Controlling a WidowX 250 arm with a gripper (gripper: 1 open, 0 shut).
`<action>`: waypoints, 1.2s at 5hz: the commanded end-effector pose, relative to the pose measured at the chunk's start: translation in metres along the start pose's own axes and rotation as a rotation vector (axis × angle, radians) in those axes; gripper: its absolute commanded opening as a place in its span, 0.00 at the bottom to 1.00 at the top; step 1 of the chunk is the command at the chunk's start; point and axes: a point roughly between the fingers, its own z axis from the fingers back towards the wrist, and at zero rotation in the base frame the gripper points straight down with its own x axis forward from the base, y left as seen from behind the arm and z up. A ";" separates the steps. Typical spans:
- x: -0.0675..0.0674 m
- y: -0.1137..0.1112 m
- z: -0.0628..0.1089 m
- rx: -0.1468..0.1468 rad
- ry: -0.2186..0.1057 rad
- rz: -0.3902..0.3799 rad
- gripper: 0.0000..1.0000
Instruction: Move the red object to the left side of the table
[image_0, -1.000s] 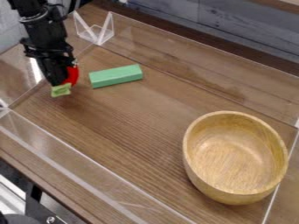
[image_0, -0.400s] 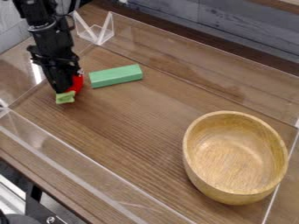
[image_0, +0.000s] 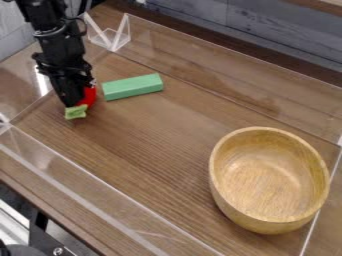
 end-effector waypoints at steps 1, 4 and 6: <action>0.008 -0.001 0.015 0.028 -0.043 -0.011 0.00; 0.011 -0.009 0.016 0.023 -0.047 -0.022 0.00; 0.013 -0.018 0.020 0.016 -0.054 -0.034 0.00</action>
